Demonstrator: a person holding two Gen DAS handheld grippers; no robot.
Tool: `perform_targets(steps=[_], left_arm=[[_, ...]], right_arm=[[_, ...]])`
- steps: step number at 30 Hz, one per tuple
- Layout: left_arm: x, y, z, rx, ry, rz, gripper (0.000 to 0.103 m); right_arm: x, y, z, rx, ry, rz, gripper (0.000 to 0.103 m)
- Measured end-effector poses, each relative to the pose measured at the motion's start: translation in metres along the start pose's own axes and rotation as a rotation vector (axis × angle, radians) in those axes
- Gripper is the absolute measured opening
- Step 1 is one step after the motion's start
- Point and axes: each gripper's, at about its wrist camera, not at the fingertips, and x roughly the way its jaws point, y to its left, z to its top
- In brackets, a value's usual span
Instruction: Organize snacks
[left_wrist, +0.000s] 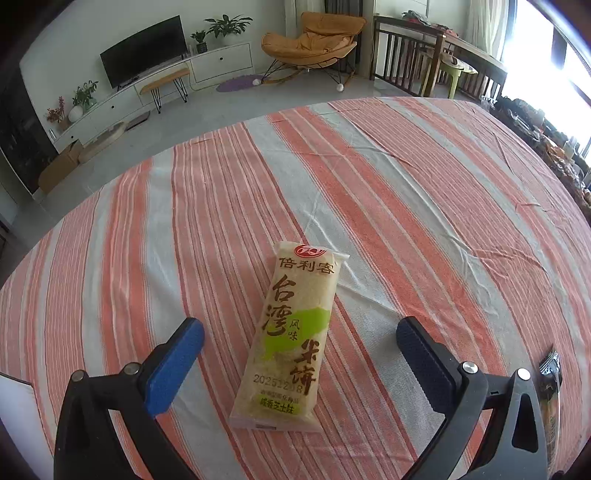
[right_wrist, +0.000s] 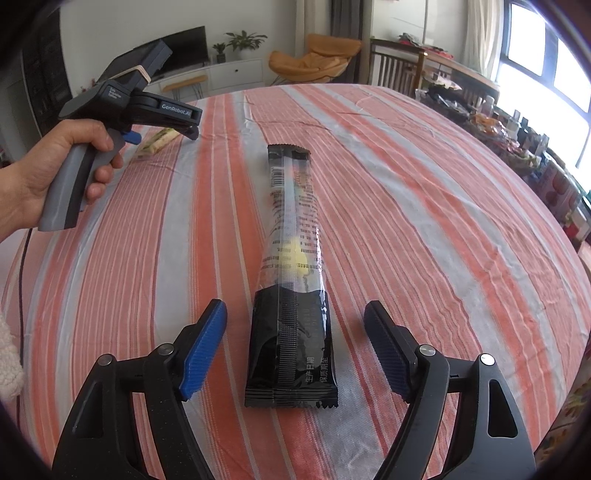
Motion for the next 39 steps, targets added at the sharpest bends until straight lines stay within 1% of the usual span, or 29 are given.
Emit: perform_targets(steps=[3,7,8,9,10,12,13,16,21,24,29,32,35,39], left_arm=[[0.003,0.004,0.003,-0.037,-0.017,0.009,0.103],[0.002,0.004,0.002,-0.037,-0.035,0.011,0.102],[0.0,0.004,0.002,-0.039,-0.05,0.013,0.092],[-0.004,0.005,0.001,-0.04,-0.07,0.014,0.074],[-0.007,0.005,0.0,-0.042,-0.082,0.013,0.065],[-0.011,0.007,-0.001,-0.046,-0.087,0.012,0.032],[-0.012,0.007,0.0,-0.045,-0.084,0.013,0.029],[-0.018,0.008,-0.007,-0.041,-0.088,0.009,0.028],[-0.041,0.008,-0.039,-0.037,-0.097,0.0,0.028],[-0.063,0.009,-0.067,-0.027,-0.078,-0.006,0.028],[-0.115,0.008,-0.119,-0.055,-0.069,-0.064,0.028],[-0.146,-0.002,-0.156,-0.061,-0.067,-0.078,0.028],[-0.17,-0.013,-0.194,-0.04,-0.069,-0.077,0.028],[-0.189,-0.027,-0.234,0.006,-0.08,-0.047,0.028]], right_arm=[[0.0,0.001,0.0,0.0,0.0,0.001,0.08],[0.001,0.001,0.0,-0.002,0.0,0.002,0.08],[0.0,0.001,0.0,-0.002,0.0,0.002,0.08],[0.0,0.001,0.0,-0.002,0.0,0.002,0.08],[0.0,0.001,0.0,-0.002,0.0,0.002,0.08],[0.0,0.001,0.0,-0.002,0.0,0.002,0.081],[0.001,0.001,0.0,-0.002,0.0,0.002,0.081],[0.0,0.001,0.0,-0.003,0.0,0.001,0.081],[0.0,0.001,0.0,-0.002,0.001,0.001,0.081],[0.0,0.001,0.0,-0.002,0.001,0.001,0.081],[0.0,0.001,0.001,-0.002,0.001,0.001,0.081],[0.0,0.001,0.001,-0.001,0.001,0.002,0.081],[0.0,0.001,0.001,-0.002,0.001,0.003,0.081],[0.0,0.001,0.001,-0.002,0.001,0.003,0.081]])
